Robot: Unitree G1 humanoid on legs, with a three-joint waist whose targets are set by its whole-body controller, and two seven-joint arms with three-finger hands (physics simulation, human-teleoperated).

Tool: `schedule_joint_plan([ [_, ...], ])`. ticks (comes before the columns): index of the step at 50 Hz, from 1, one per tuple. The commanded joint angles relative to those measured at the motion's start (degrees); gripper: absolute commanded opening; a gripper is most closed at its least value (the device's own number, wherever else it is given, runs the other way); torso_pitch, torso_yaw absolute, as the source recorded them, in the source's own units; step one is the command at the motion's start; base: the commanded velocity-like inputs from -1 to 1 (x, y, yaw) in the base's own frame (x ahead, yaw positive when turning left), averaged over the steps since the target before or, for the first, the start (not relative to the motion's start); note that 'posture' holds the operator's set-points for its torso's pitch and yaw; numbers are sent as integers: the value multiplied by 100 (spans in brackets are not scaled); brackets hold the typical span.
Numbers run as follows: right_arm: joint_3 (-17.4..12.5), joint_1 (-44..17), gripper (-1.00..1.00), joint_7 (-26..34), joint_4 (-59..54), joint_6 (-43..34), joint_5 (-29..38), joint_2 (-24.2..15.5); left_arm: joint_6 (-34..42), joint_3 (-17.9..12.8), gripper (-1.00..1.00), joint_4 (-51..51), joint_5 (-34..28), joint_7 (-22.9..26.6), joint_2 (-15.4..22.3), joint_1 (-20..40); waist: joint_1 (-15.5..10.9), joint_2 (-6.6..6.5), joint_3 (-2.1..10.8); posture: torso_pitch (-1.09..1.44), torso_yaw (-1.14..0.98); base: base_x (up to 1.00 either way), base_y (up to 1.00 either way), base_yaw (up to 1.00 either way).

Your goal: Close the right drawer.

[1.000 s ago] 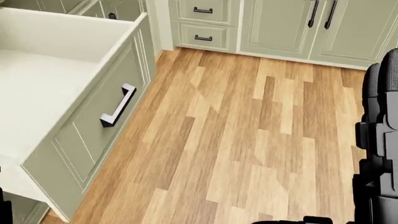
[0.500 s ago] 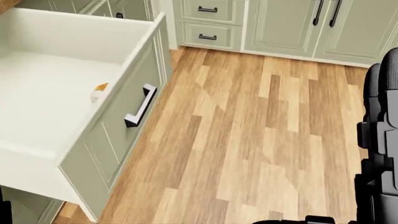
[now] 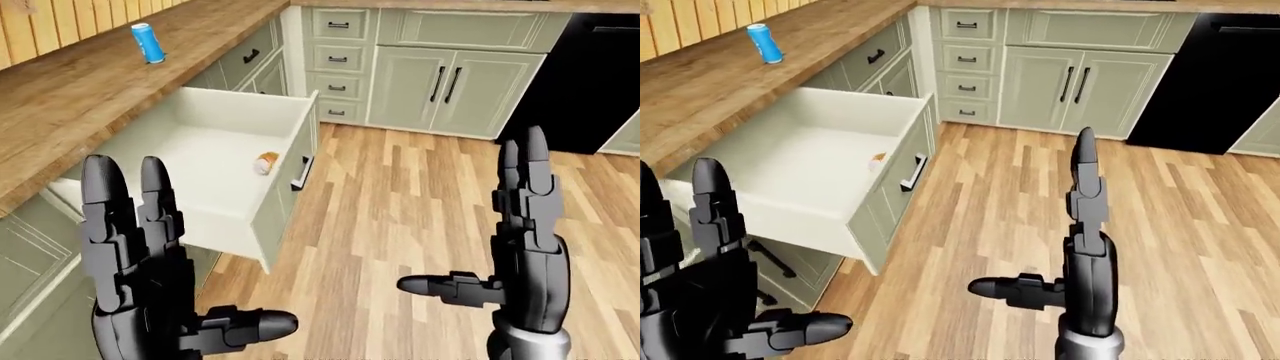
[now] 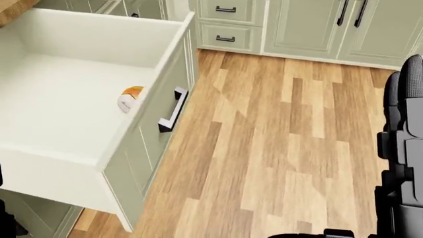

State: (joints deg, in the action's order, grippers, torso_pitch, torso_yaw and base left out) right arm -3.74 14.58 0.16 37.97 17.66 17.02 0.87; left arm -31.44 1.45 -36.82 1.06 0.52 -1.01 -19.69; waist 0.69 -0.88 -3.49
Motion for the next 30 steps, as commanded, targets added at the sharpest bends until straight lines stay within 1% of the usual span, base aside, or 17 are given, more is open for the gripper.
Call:
schedule_joint_plan([
  [1,39,-51,100,-13,187,136,-10,9,-89,-33,100,-188,8,-30,18,22,-10,9,33,0,0,0,22,0],
  [3,39,-55,100,-13,170,145,-4,6,-69,-29,100,-209,6,-36,19,21,-10,-304,112,0,0,0,22,0],
  [4,33,-58,100,-16,156,152,-12,5,-65,-26,100,-214,2,-38,19,19,-51,-560,194,0,0,0,22,0],
  [5,32,-58,100,-18,149,153,-4,6,-59,-20,100,-227,-2,-39,20,14,-112,-219,66,0,0,0,22,0],
  [6,36,-54,100,-19,160,148,4,9,-38,-18,100,-255,-3,-43,21,9,-91,-284,55,0,0,0,22,0],
  [9,51,-61,100,-15,194,102,18,17,-2,-8,100,-290,-13,-52,23,9,-101,-129,113,0,0,0,22,0],
  [14,68,-66,100,-5,264,29,24,15,-36,-21,100,-250,-1,-50,29,19,-76,132,56,0,0,0,22,0],
  [16,68,-77,100,-5,291,-9,30,17,-31,-28,100,-241,5,-50,30,32,-69,289,58,0,0,0,21,0],
  [17,78,-77,100,-1,308,-28,34,17,-31,-30,100,-240,6,-50,29,32,-61,413,90,0,0,0,21,0],
  [18,86,-74,100,5,341,-55,36,19,-27,-32,100,-249,10,-49,29,29,-41,595,170,0,0,0,21,0],
  [19,84,-74,100,1,341,-59,36,18,-20,-32,100,-257,9,-47,29,28,41,299,84,0,0,0,21,0],
  [20,82,-71,100,-5,323,-42,32,13,-10,-28,100,-263,7,-47,27,28,-6,404,85,0,0,0,22,0],
  [21,84,-71,100,-4,326,-44,34,12,-1,-28,100,-270,3,-47,26,29,10,408,101,0,0,0,22,0],
  [24,73,-85,100,-25,375,-115,55,20,-1,-26,100,-280,2,-46,25,22,-15,315,119,0,0,0,22,0],
  [28,85,-78,100,-22,374,-120,63,13,-8,-26,100,-268,7,-44,27,24,-11,15,30,0,0,0,22,0],
  [29,82,-74,100,-29,349,-97,59,9,-15,-26,100,-257,4,-44,26,27,-7,-107,44,0,0,0,22,0],
  [30,80,-76,100,-32,312,-73,56,4,-22,-24,100,-245,0,-42,26,29,-9,-288,103,0,0,0,22,0],
])
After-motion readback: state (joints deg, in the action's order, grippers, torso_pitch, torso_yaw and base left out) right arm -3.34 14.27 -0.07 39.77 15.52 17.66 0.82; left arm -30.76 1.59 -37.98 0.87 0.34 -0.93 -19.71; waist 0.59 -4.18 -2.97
